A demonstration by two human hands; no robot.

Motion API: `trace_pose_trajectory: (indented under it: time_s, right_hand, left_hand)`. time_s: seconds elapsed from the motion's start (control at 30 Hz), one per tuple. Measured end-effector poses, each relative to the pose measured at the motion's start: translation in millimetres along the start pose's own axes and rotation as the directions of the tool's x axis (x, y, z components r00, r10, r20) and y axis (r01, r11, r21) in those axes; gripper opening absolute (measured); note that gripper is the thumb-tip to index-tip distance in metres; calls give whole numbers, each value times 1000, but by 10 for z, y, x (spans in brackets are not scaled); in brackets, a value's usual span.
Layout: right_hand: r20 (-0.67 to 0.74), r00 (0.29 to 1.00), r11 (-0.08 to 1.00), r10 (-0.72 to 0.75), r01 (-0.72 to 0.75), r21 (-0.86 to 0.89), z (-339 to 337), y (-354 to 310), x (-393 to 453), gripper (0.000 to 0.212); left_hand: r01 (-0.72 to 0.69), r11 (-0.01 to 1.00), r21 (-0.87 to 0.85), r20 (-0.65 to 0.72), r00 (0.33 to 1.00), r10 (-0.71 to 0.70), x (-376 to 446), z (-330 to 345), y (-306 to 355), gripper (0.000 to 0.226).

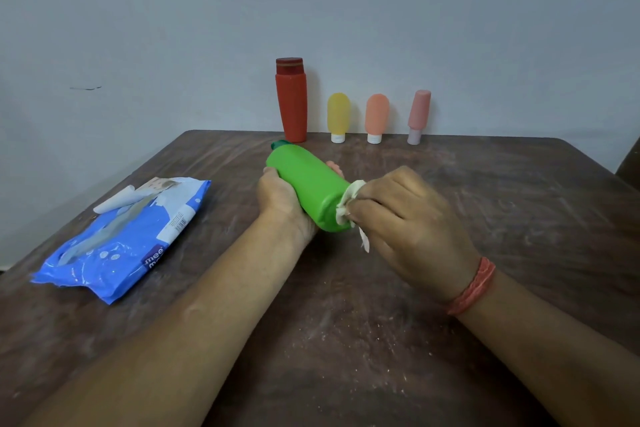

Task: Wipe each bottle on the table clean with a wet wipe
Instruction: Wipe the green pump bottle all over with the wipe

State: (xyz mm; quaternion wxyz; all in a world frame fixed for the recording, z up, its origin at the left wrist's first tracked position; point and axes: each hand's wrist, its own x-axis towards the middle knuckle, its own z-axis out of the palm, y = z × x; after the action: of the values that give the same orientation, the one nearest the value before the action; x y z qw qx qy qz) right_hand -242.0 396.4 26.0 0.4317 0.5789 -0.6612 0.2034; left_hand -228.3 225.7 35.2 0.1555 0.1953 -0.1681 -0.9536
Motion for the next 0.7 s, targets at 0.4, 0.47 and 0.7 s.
trace_pose_trajectory:
  time_s: [0.4, 0.47, 0.7]
  right_hand:
    - [13, 999, 998, -47, 47, -30, 22, -18, -31, 20]
    - [40, 995, 996, -87, 88, -17, 42, -83, -27, 26]
    - [-27, 999, 992, 16, -20, -122, -3, -23, 13, 22]
  left_hand:
    - [6, 999, 48, 50, 999, -8, -20, -24, 1, 78]
    - [-15, 999, 41, 50, 999, 13, -17, -38, 21, 79]
    - [-16, 1000, 23, 27, 1000, 15, 3, -57, -9, 71]
